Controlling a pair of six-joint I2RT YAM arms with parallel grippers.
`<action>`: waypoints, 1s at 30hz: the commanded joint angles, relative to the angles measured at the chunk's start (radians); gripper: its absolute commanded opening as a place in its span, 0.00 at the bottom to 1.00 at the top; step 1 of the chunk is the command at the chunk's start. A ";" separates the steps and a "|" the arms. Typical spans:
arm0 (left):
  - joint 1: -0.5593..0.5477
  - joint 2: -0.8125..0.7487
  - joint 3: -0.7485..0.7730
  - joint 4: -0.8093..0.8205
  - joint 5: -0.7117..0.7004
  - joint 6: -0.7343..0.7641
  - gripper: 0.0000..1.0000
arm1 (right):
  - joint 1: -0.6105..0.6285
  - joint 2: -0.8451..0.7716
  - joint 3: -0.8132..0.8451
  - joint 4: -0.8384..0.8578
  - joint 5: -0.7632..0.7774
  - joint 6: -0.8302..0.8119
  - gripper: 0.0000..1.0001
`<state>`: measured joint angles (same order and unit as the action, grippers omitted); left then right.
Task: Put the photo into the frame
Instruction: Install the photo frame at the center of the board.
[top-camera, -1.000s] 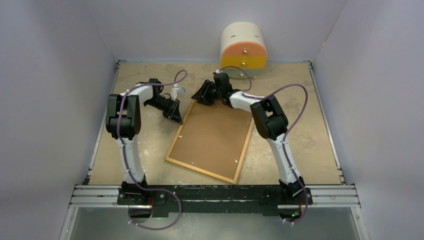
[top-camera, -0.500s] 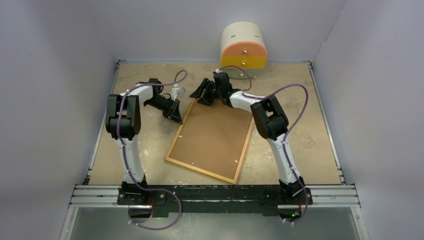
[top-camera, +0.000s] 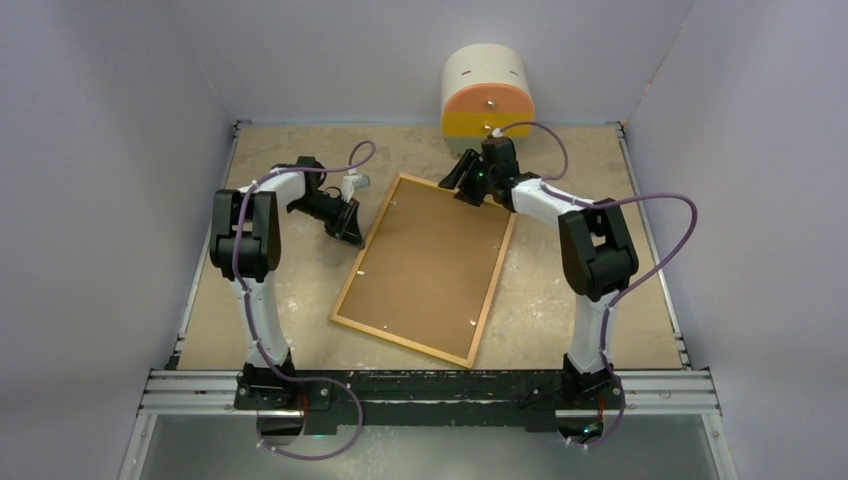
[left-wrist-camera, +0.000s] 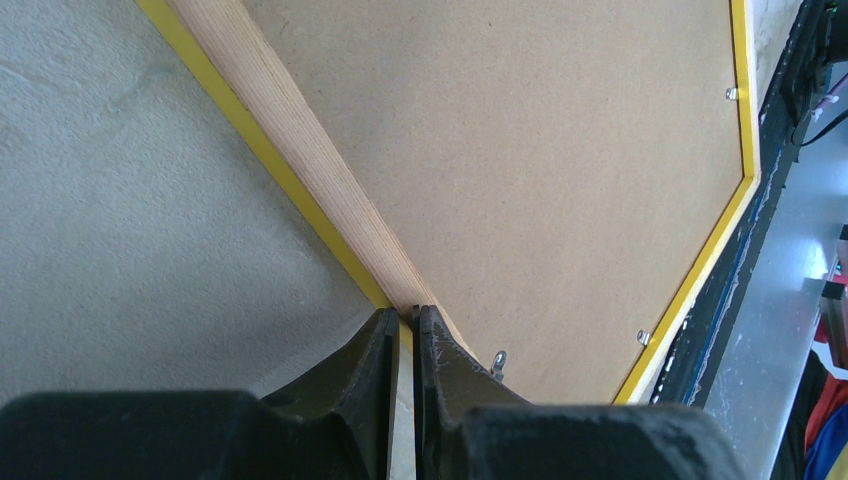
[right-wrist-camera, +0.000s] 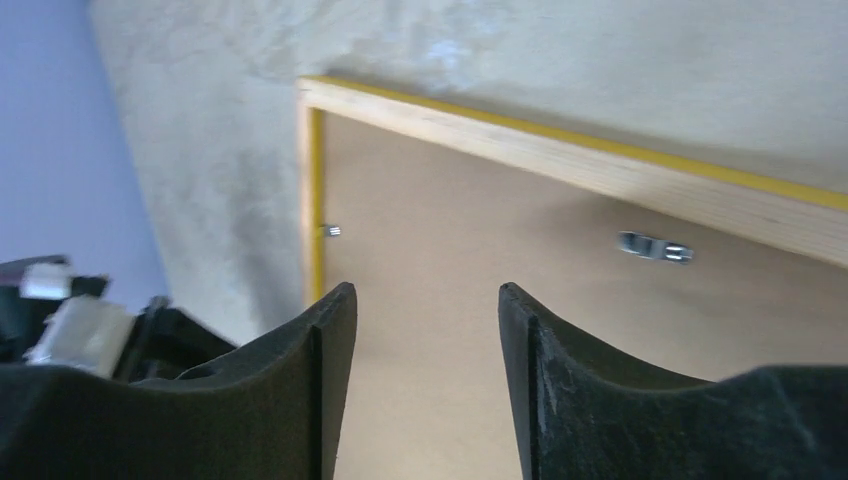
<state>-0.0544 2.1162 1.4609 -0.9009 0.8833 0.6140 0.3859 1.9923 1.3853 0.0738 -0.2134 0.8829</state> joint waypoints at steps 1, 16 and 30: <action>-0.005 -0.015 -0.031 0.003 -0.047 0.043 0.12 | 0.004 0.003 -0.031 -0.072 0.104 -0.067 0.55; -0.009 -0.025 -0.033 0.002 -0.056 0.043 0.11 | -0.034 0.050 -0.021 -0.099 0.191 -0.094 0.51; -0.015 -0.021 -0.031 0.000 -0.062 0.044 0.11 | -0.040 0.081 0.006 -0.099 0.318 -0.123 0.46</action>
<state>-0.0551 2.1105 1.4544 -0.8944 0.8814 0.6144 0.3565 2.0407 1.3598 0.0086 0.0231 0.7940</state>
